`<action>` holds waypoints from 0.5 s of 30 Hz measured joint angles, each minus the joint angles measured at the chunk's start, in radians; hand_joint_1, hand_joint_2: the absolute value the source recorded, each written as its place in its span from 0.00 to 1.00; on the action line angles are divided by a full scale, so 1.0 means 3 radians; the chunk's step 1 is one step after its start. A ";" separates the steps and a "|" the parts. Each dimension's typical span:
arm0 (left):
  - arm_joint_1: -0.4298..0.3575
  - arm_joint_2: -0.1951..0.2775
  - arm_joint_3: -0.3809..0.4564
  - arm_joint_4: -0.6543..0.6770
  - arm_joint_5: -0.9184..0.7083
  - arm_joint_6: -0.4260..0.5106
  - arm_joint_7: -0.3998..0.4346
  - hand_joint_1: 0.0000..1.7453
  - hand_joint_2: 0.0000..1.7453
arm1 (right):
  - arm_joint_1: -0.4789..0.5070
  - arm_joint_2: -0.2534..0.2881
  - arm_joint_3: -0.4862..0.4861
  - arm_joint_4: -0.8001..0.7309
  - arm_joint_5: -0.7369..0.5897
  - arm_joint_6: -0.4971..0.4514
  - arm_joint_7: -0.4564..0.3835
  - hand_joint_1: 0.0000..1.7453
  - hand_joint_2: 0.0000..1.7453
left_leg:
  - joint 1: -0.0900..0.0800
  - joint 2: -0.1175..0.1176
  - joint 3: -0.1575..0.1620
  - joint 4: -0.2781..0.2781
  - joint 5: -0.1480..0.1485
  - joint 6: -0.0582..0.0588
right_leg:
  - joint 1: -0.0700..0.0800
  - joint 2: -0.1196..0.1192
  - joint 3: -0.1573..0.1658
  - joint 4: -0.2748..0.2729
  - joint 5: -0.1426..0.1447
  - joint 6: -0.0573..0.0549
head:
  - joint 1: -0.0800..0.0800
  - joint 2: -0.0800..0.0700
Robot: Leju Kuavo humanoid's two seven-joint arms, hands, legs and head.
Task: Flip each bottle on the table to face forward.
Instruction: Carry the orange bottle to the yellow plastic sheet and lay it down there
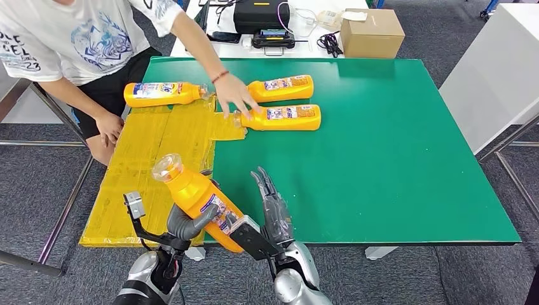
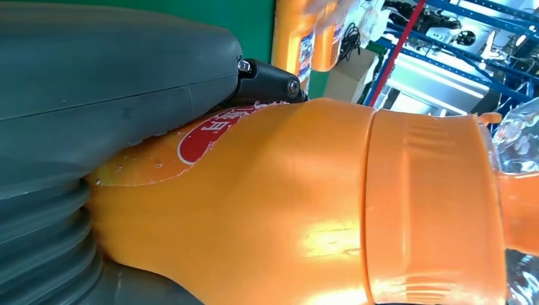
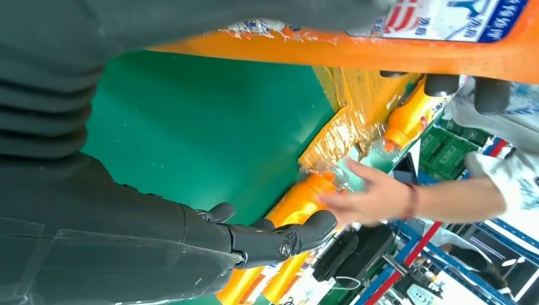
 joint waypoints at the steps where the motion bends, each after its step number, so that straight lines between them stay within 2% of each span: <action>1: 0.0001 0.0000 0.0003 0.0000 0.0000 0.0000 0.0002 1.00 1.00 | 0.0000 0.0000 -0.0003 -0.0007 0.0000 0.0000 0.0000 0.00 0.00 | 0.0000 0.0000 0.0000 0.0000 0.0000 0.0000 | 0.0000 0.0000 0.0000 0.0000 0.0000 0.0000 | 0.0000 0.0000; 10: 0.0002 0.0000 0.0036 -0.0004 -0.0012 0.0038 -0.0009 1.00 1.00 | 0.0002 0.0000 -0.0027 -0.0033 -0.0005 -0.0002 -0.0010 0.00 0.00 | 0.0000 0.0000 0.0000 0.0000 0.0000 0.0000 | 0.0000 0.0000 0.0000 0.0000 0.0000 0.0000 | 0.0000 0.0000; 13: 0.0002 0.0000 0.0051 -0.0006 -0.0142 0.0235 -0.0112 1.00 1.00 | 0.0021 0.0000 -0.0031 -0.0060 -0.0038 -0.0030 -0.0066 0.00 0.00 | 0.0000 0.0000 0.0000 0.0000 0.0000 0.0000 | 0.0000 0.0000 0.0000 0.0000 0.0000 0.0000 | 0.0000 0.0000; 15: -0.0001 0.0000 0.0066 -0.0021 -0.0353 0.0518 -0.0231 1.00 1.00 | 0.0057 0.0000 -0.0035 -0.0136 -0.0084 -0.0066 -0.0132 0.00 0.00 | 0.0000 0.0000 0.0000 0.0000 0.0000 0.0000 | 0.0000 0.0000 0.0000 0.0000 0.0000 0.0000 | 0.0000 0.0000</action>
